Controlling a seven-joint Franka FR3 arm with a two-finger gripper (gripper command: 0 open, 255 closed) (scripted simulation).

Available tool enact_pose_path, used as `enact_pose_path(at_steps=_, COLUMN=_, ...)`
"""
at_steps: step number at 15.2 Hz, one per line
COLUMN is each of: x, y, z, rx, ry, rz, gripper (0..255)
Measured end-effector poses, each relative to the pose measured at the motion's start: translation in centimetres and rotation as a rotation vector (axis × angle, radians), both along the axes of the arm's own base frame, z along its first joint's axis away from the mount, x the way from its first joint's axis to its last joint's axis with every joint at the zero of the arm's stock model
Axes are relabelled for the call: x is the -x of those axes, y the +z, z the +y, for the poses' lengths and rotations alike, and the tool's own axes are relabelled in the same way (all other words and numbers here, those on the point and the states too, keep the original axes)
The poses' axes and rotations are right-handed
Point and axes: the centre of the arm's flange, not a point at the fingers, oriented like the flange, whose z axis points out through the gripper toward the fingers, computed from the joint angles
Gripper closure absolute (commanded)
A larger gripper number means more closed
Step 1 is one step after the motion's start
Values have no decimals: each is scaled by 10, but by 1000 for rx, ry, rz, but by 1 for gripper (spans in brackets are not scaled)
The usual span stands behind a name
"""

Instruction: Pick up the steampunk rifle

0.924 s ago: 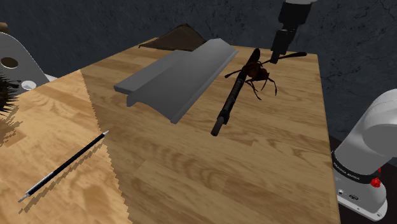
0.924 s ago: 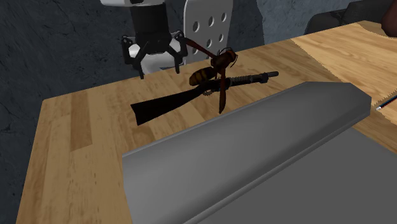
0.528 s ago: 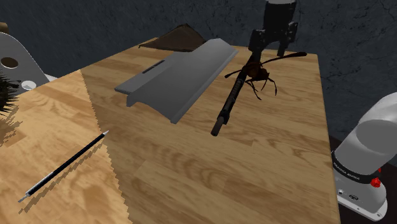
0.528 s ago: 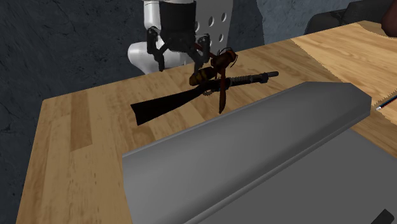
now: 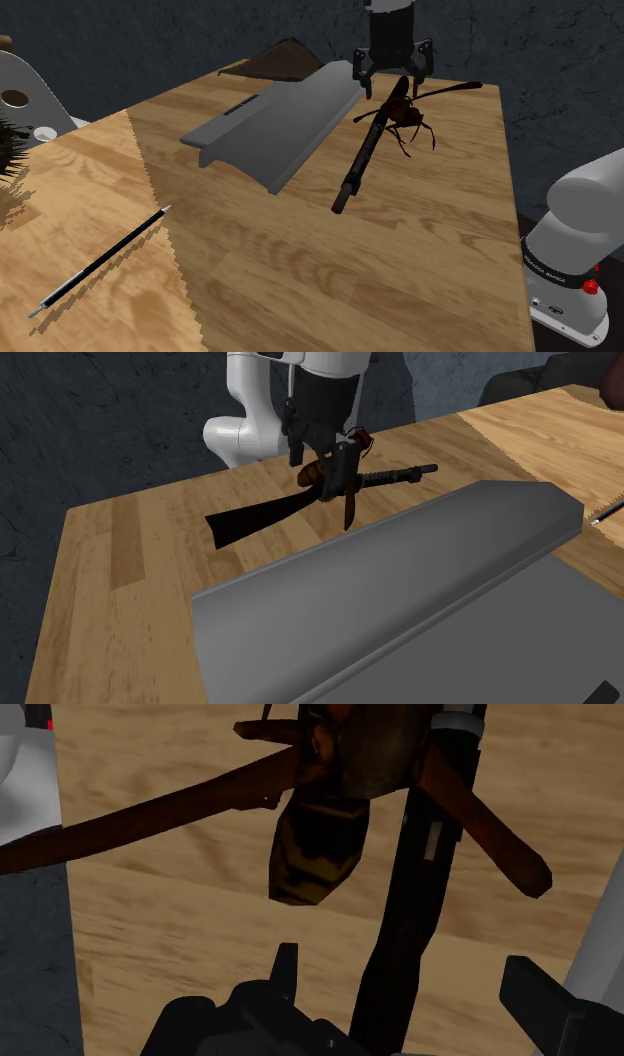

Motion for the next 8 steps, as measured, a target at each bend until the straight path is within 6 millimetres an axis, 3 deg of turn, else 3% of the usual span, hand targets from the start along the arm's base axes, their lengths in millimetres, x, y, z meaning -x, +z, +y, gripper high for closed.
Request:
enact_pose_path(at_steps=5, x=-1, y=-25, z=0, rx=2, ry=-13, rz=1, gripper=0)
enact_pose_path(at_steps=6, x=-1, y=-27, z=1, rx=2, ry=-13, rz=0, gripper=255)
enact_pose_path(at_steps=8, x=-2, y=-29, z=1, rx=1, ry=-13, rz=0, gripper=255)
